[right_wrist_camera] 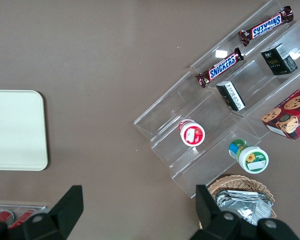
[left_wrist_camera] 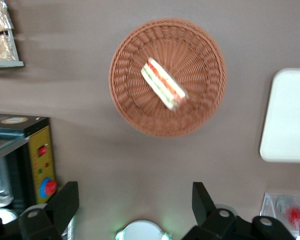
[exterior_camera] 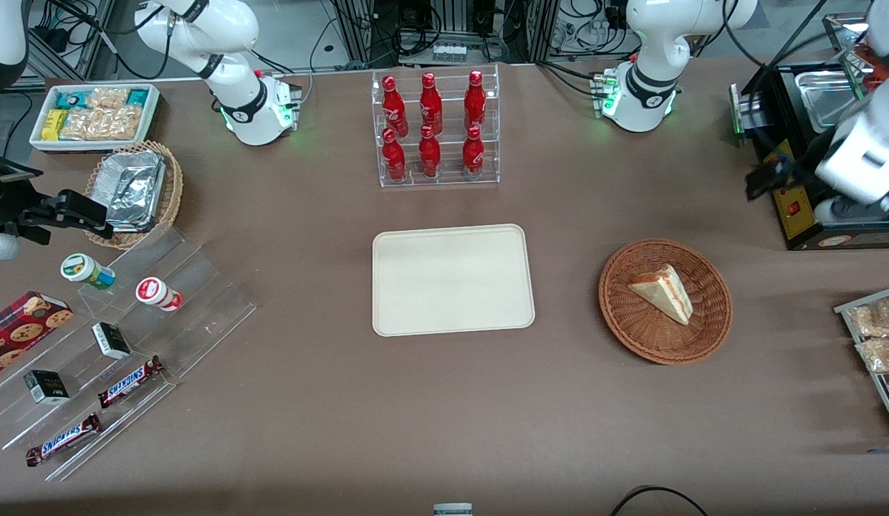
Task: Place sandwich from basket to tray
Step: 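Move the left gripper over the wrapped sandwich in the wicker basket, then lower the left gripper and close it on the sandwich wedge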
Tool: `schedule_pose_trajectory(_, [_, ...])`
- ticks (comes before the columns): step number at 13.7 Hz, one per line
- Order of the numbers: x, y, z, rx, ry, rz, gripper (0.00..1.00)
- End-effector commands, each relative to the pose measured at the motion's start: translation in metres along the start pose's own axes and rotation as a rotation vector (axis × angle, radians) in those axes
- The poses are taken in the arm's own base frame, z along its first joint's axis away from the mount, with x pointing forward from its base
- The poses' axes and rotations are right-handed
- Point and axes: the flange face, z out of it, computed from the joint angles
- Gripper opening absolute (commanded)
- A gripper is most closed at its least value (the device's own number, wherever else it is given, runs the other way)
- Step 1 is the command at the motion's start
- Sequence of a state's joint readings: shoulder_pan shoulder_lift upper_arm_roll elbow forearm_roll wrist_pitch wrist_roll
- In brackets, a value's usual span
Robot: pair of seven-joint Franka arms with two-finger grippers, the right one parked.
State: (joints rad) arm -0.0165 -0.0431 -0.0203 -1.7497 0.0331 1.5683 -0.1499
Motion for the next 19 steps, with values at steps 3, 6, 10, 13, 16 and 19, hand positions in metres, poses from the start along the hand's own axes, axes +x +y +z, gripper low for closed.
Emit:
schedule_pose_trajectory(3, [0.027, 0.016, 0.078, -0.007, 0.016, -0.256, 1.00])
schedule_pose_trajectory(6, [0.044, 0.033, 0.114, -0.023, 0.035, -0.410, 1.00])
schedule_pose_trajectory(10, [0.052, 0.056, 0.188, -0.034, 0.082, -0.559, 1.00])
schedule_pose_trajectory(13, [0.043, 0.053, 0.223, -0.063, 0.120, -0.611, 1.00])
schedule_pose_trajectory(16, [0.040, 0.053, 0.240, -0.073, 0.130, -0.640, 1.00])
schedule_pose_trajectory(19, [0.039, 0.054, 0.252, -0.069, 0.117, -0.677, 1.00])
